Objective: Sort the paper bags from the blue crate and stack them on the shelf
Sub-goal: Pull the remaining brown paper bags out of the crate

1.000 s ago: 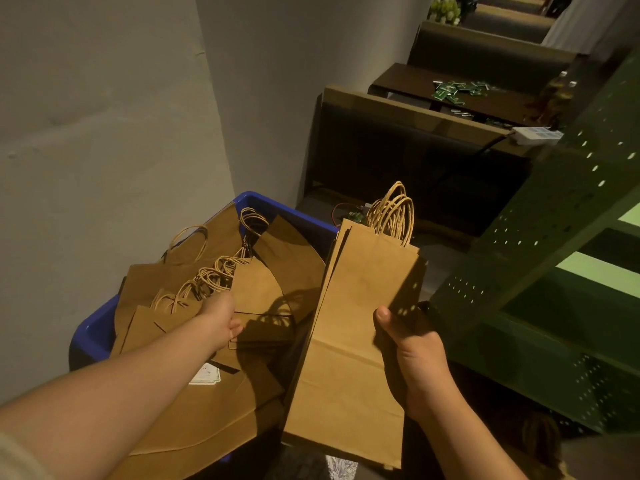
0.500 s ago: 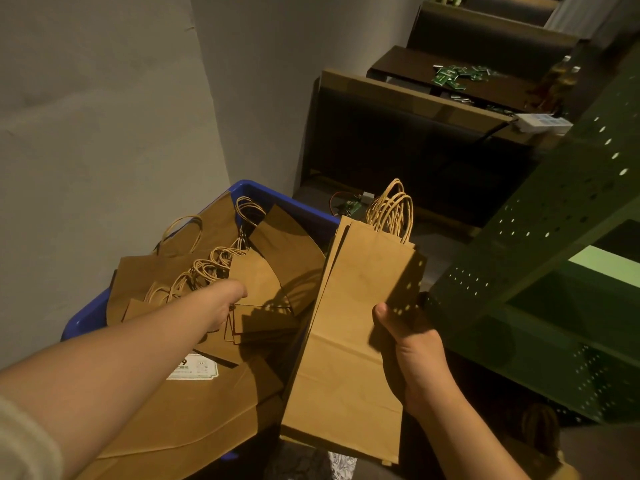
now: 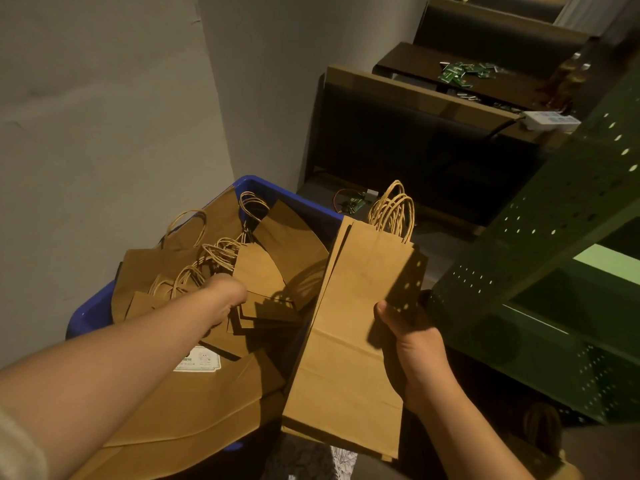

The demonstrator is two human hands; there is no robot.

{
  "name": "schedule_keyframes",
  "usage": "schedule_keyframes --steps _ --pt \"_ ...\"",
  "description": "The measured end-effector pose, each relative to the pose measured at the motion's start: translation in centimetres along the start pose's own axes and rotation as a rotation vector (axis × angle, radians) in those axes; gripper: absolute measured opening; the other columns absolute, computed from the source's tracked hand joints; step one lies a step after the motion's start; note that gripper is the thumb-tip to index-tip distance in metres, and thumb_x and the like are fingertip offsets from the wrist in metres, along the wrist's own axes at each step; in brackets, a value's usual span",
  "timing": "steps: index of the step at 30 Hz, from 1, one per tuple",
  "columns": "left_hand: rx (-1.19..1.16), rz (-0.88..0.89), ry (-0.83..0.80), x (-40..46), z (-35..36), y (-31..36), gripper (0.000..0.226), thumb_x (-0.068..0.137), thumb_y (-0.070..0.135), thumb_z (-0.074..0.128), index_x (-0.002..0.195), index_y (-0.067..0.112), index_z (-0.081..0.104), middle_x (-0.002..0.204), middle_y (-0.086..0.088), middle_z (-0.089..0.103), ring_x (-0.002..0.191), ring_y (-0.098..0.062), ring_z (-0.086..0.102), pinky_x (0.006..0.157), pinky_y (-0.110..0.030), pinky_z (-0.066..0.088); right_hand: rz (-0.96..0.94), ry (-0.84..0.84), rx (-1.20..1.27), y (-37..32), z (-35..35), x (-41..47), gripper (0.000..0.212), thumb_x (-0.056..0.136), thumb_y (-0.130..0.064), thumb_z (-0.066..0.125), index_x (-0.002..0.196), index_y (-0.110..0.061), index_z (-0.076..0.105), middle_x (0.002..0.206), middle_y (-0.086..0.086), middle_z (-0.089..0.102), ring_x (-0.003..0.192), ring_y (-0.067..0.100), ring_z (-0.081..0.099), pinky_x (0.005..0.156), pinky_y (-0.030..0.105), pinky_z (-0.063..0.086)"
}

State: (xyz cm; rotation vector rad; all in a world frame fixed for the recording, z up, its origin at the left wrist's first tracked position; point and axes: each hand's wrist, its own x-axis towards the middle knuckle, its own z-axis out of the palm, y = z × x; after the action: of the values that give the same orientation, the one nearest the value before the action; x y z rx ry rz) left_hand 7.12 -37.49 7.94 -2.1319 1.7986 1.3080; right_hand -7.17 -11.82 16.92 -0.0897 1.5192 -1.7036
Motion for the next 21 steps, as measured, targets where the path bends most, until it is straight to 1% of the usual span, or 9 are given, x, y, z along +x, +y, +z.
schedule_keyframes --steps 2,3,4,7,10,12,14,16,21 --pt "-0.073 -0.040 -0.024 -0.1 -0.2 0.0 0.026 0.096 0.003 0.064 0.122 -0.001 0.060 0.096 -0.015 0.061 0.072 -0.021 0.056 0.058 -0.027 0.048 0.001 0.001 -0.009 -0.1 0.0 -0.1 0.048 0.087 -0.021 0.071 0.129 -0.002 0.058 0.101 0.008 0.061 0.093 0.024 0.056 0.081 0.035 0.043" --pt "-0.134 -0.066 -0.035 -0.1 -0.3 0.0 0.028 0.096 0.003 0.064 0.123 0.000 0.059 0.097 -0.015 0.061 0.070 -0.019 0.055 0.053 -0.024 0.046 0.005 0.003 -0.011 -0.1 -0.1 0.0 0.046 0.088 -0.021 0.071 0.129 -0.003 0.058 0.103 0.008 0.061 0.096 0.025 0.057 0.081 0.034 0.043" --pt "-0.197 -0.089 -0.042 -0.1 -0.3 0.0 0.030 0.096 0.004 0.066 0.125 0.002 0.059 0.100 -0.014 0.060 0.073 -0.018 0.056 0.053 -0.023 0.046 0.011 0.005 -0.013 -0.1 -0.2 -0.1 0.043 0.089 -0.020 0.070 0.128 -0.005 0.058 0.106 0.009 0.062 0.099 0.026 0.057 0.082 0.034 0.043" --pt "-0.391 -0.130 -0.105 -0.3 -0.1 0.4 0.030 0.094 0.003 0.070 0.123 0.002 0.060 0.106 -0.013 0.059 0.096 -0.023 0.063 0.070 -0.025 0.052 0.019 0.007 -0.016 -0.1 -0.3 -0.1 0.043 0.091 -0.019 0.069 0.130 -0.007 0.058 0.111 0.010 0.063 0.102 0.026 0.058 0.080 0.032 0.043" --pt "-0.504 -0.159 -0.168 -0.9 0.1 0.6 0.027 0.093 0.004 0.073 0.117 0.005 0.062 0.104 -0.013 0.061 0.090 -0.024 0.062 0.072 -0.028 0.054 0.023 0.023 -0.023 -0.2 -0.3 -0.3 0.041 0.092 -0.019 0.068 0.130 -0.006 0.058 0.110 0.009 0.065 0.100 0.024 0.059 0.077 0.030 0.041" --pt "-0.546 -0.190 -0.168 -0.9 0.1 0.3 0.034 0.091 0.005 0.075 0.121 0.006 0.061 0.110 -0.015 0.062 0.099 -0.028 0.064 0.084 -0.034 0.059 0.035 0.028 -0.024 -0.3 -0.4 -0.5 0.038 0.093 -0.019 0.067 0.129 -0.007 0.059 0.109 0.009 0.066 0.099 0.022 0.060 0.075 0.029 0.041" --pt "-0.574 -0.211 -0.156 -0.4 0.2 -0.3 0.041 0.089 0.005 0.075 0.127 0.008 0.059 0.117 -0.018 0.062 0.108 -0.036 0.064 0.096 -0.046 0.057 0.046 0.027 -0.036 -0.5 -0.4 -0.6 0.034 0.094 -0.019 0.067 0.125 -0.008 0.061 0.109 0.010 0.066 0.099 0.022 0.060 0.075 0.029 0.040" --pt "-0.596 -0.214 -0.137 -0.3 0.2 -0.8 0.042 0.089 0.005 0.072 0.128 0.009 0.058 0.120 -0.020 0.061 0.110 -0.040 0.063 0.097 -0.052 0.056 0.050 0.022 -0.049 -0.6 -0.4 -0.9 0.028 0.094 -0.020 0.067 0.119 -0.010 0.062 0.108 0.010 0.066 0.098 0.023 0.060 0.075 0.029 0.040" --pt "-0.622 -0.132 -0.134 -3.7 -1.3 -0.8 0.038 0.092 0.007 0.063 0.128 0.009 0.054 0.119 -0.022 0.064 0.106 -0.042 0.065 0.092 -0.055 0.058 0.051 0.005 -0.061 -0.7 -0.1 -1.5 0.022 0.092 -0.021 0.069 0.111 -0.012 0.063 0.107 0.011 0.064 0.097 0.024 0.059 0.077 0.030 0.042"
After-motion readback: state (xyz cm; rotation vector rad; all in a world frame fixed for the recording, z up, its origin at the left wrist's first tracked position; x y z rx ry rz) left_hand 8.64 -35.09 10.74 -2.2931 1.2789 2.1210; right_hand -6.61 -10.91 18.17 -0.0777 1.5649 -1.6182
